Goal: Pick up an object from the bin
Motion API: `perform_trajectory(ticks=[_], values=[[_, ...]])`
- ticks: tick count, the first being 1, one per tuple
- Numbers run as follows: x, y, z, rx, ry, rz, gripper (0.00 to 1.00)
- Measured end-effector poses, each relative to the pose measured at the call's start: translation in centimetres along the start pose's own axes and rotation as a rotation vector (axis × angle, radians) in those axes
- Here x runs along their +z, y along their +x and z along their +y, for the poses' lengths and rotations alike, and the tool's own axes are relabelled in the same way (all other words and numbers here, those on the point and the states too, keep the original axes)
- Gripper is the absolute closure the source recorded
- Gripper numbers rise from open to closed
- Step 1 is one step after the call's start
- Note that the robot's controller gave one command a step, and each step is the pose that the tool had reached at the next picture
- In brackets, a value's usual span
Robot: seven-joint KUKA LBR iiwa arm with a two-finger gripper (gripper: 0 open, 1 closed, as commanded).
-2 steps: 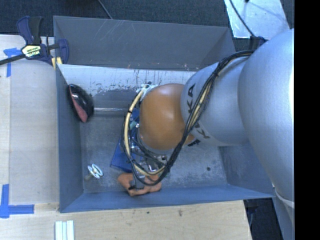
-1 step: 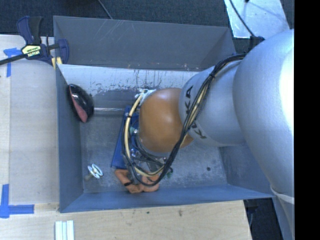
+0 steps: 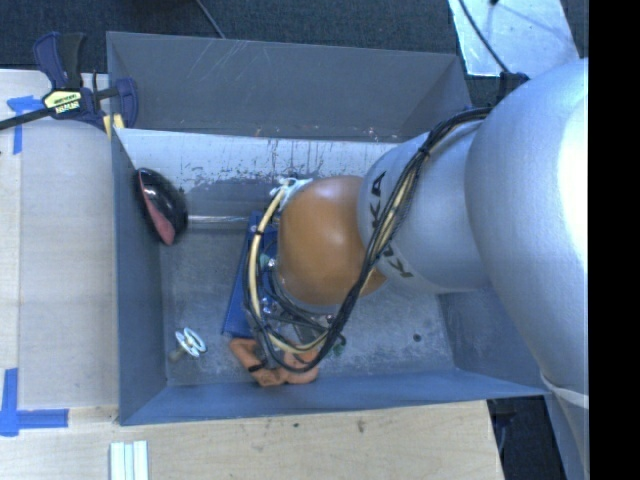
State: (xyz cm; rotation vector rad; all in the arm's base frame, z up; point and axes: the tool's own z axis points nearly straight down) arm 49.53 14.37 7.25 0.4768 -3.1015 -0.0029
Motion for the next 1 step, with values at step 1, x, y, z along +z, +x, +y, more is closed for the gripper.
perform_trajectory(ticks=[1], values=[[-17.60, -2.19, 0.07, -0.041, 0.003, -0.014, 1.00]])
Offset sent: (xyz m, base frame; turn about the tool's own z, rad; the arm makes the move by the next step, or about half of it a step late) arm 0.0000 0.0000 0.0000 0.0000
